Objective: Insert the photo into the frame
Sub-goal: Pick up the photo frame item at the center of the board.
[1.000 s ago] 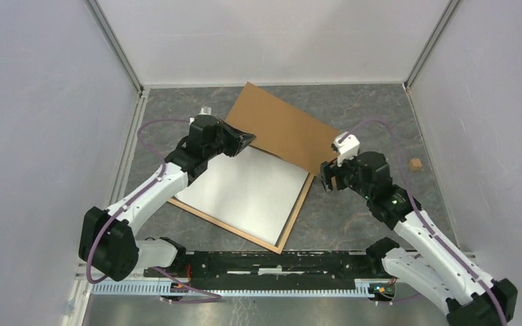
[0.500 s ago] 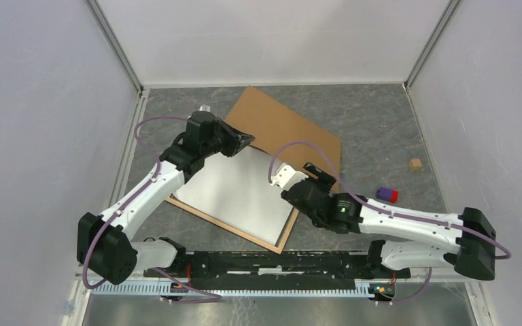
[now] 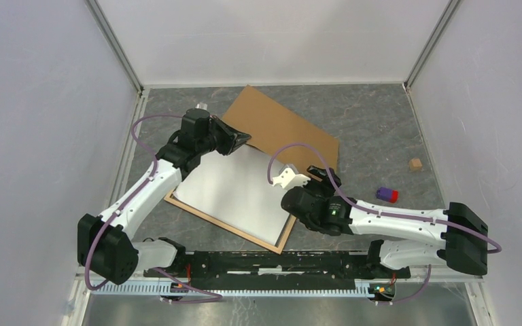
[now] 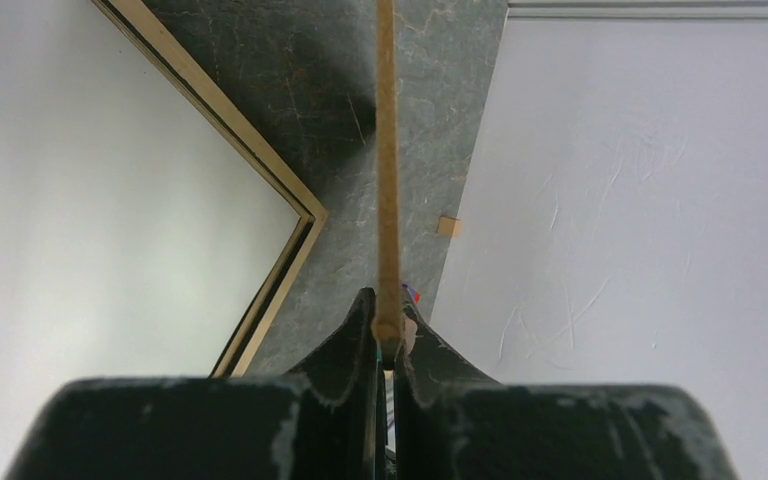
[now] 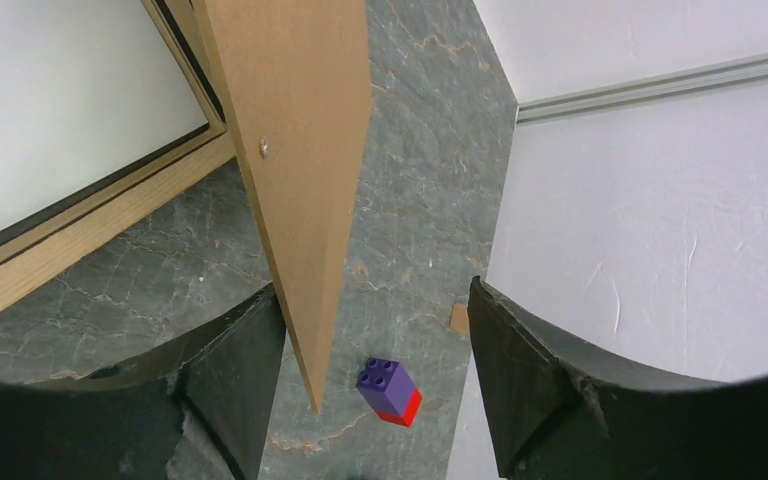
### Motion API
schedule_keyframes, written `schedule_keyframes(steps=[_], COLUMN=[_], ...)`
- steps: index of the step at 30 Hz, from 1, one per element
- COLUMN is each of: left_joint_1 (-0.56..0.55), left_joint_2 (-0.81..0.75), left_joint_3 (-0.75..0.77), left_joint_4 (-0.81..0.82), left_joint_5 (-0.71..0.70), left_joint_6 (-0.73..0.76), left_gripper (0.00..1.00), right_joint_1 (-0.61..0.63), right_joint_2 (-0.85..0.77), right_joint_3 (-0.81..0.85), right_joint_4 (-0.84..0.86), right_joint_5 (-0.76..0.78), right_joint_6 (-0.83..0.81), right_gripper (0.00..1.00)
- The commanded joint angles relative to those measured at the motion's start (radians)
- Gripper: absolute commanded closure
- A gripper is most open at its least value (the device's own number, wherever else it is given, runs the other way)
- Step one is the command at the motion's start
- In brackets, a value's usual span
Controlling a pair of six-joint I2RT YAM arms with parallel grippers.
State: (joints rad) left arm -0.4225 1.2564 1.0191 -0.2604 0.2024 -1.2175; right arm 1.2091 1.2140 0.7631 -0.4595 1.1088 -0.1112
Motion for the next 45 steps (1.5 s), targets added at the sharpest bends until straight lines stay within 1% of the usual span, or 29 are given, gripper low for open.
schedule_keyframes(steps=[1, 2, 6, 11, 17, 20, 25, 27, 28, 29, 30, 34, 35, 38, 40, 41, 43, 45], left_joint_1=[0.007, 0.008, 0.013, 0.021, 0.035, 0.050, 0.056, 0.059, 0.060, 0.062, 0.064, 0.080, 0.083, 0.087, 0.088, 0.087, 0.087, 0.087], left_joint_2=[-0.014, -0.010, -0.009, -0.001, 0.010, 0.025, 0.053, 0.064, 0.067, 0.071, 0.072, 0.065, 0.059, 0.022, -0.022, -0.052, -0.103, -0.161], left_joint_3=[0.064, 0.066, 0.070, 0.077, 0.091, 0.084, 0.103, 0.119, 0.130, 0.139, 0.152, 0.195, 0.215, 0.296, 0.337, 0.356, 0.381, 0.370], left_joint_4=[0.064, 0.062, 0.056, 0.056, 0.057, 0.081, 0.084, 0.080, 0.075, 0.067, 0.059, 0.034, 0.014, -0.083, -0.139, -0.160, -0.196, -0.197], left_joint_5=[0.062, 0.066, 0.077, 0.107, 0.136, 0.182, 0.234, 0.254, 0.260, 0.262, 0.268, 0.299, 0.298, 0.233, 0.154, 0.115, 0.014, -0.088], left_joint_6=[0.048, 0.050, 0.053, 0.050, 0.069, 0.065, 0.079, 0.096, 0.112, 0.131, 0.153, 0.231, 0.264, 0.389, 0.461, 0.498, 0.563, 0.610], left_gripper=[0.98, 0.98, 0.98, 0.98, 0.98, 0.98, 0.98, 0.98, 0.97, 0.92, 0.83, 0.54, 0.43, 0.18, 0.09, 0.06, 0.03, 0.00], right_joint_1=[0.005, 0.006, 0.006, -0.018, -0.073, -0.086, -0.094, -0.095, -0.097, -0.098, -0.101, -0.125, -0.133, -0.162, -0.199, -0.225, -0.285, -0.350], right_joint_2=[0.016, 0.023, 0.046, 0.060, 0.065, 0.081, 0.088, 0.083, 0.078, 0.071, 0.065, 0.020, 0.003, -0.046, -0.074, -0.085, -0.094, -0.085], right_joint_3=[-0.017, -0.016, -0.011, -0.026, -0.014, 0.004, 0.028, 0.044, 0.052, 0.058, 0.067, 0.103, 0.109, 0.121, 0.140, 0.151, 0.183, 0.227], right_joint_4=[0.108, 0.114, 0.134, 0.163, 0.189, 0.183, 0.176, 0.164, 0.160, 0.155, 0.147, 0.112, 0.107, 0.105, 0.091, 0.081, 0.046, -0.003], right_joint_5=[0.058, 0.064, 0.071, 0.081, -0.030, -0.057, -0.052, -0.047, -0.043, -0.032, -0.022, -0.031, -0.040, -0.076, -0.124, -0.155, -0.228, -0.278], right_joint_6=[-0.013, -0.013, -0.012, -0.002, -0.003, 0.005, -0.003, -0.003, -0.007, -0.011, -0.013, -0.027, -0.036, -0.065, -0.070, -0.068, -0.057, -0.038], right_gripper=[0.29, 0.29, 0.39, 0.43, 0.45, 0.53, 0.69, 0.80, 0.87, 0.94, 1.00, 1.00, 1.00, 1.00, 1.00, 1.00, 1.00, 1.00])
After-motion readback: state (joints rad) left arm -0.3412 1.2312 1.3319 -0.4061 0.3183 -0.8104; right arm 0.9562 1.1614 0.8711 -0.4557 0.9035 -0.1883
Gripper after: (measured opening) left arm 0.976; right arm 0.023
